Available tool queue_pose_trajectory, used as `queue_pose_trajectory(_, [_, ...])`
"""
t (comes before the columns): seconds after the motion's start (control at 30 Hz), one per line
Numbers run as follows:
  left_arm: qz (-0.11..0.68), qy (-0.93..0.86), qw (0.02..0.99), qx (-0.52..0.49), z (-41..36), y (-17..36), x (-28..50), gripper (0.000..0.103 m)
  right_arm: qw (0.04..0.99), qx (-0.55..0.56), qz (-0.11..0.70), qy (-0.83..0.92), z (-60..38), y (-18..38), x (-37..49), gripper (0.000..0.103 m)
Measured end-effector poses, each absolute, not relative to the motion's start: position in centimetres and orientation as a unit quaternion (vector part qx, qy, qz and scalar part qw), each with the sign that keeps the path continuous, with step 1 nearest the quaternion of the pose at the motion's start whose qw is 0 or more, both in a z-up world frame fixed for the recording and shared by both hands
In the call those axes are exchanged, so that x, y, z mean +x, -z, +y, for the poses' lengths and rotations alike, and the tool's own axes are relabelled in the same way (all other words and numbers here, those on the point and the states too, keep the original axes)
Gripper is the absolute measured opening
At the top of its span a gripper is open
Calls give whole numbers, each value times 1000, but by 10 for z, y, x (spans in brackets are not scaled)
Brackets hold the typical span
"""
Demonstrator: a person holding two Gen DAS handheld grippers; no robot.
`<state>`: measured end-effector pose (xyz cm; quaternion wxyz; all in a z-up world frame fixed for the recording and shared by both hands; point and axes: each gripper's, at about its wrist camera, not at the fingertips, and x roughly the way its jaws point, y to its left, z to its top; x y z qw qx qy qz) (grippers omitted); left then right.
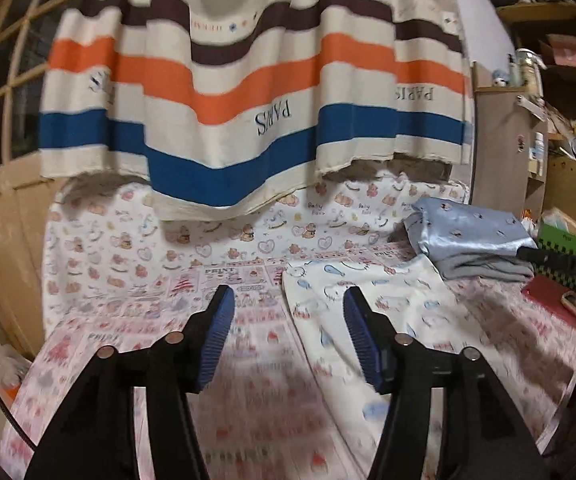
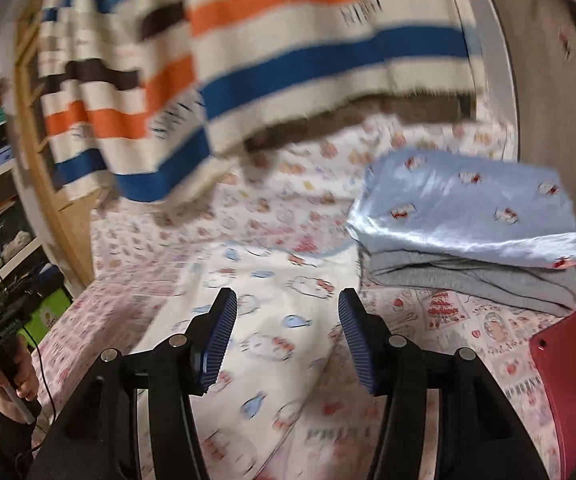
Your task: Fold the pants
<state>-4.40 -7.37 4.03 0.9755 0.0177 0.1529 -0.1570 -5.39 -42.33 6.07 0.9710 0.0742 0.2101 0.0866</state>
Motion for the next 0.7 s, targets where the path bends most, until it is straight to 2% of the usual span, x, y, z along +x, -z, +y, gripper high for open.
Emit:
queue_pose_trajectory(0.1, [127, 146, 981, 12, -73, -28, -79, 76, 979, 61, 172, -95, -405, -54, -93, 56])
queue_pose_trajectory(0.13, [126, 147, 981, 5, -71, -24, -87, 86, 980, 58, 163, -94, -398, -50, -103, 56])
queue_pose_trajectory(0.17, [127, 147, 981, -2, -69, -21, -93, 94, 982, 52, 152, -95, -391, -44, -115, 59])
queue_pose_trajectory(0.23, [124, 135, 983, -14, -64, -14, -103, 102, 982, 37, 151, -110, -382, -37, -124, 66])
queue_pose_trajectory(0.33, [105, 122, 987, -3, -61, -8, -116, 102, 982, 27, 152, -113, -375, -31, -133, 67])
queue_pose_trajectory(0.37, [97, 118, 988, 7, -61, -6, -121, 102, 982, 25, 149, -110, -374, -29, -136, 73])
queue_pose_trajectory(0.4, [89, 111, 990, 19, -63, -4, -125, 102, 984, 23, 146, -104, -373, -26, -140, 84])
queue_pose_trajectory(0.57, [73, 87, 993, 37, -70, 12, -143, 102, 990, 26, 123, -58, -372, -8, -161, 103])
queue_pose_trajectory(0.7, [89, 94, 991, 37, -71, 28, -144, 102, 992, 27, 113, -38, -374, 0, -171, 103])
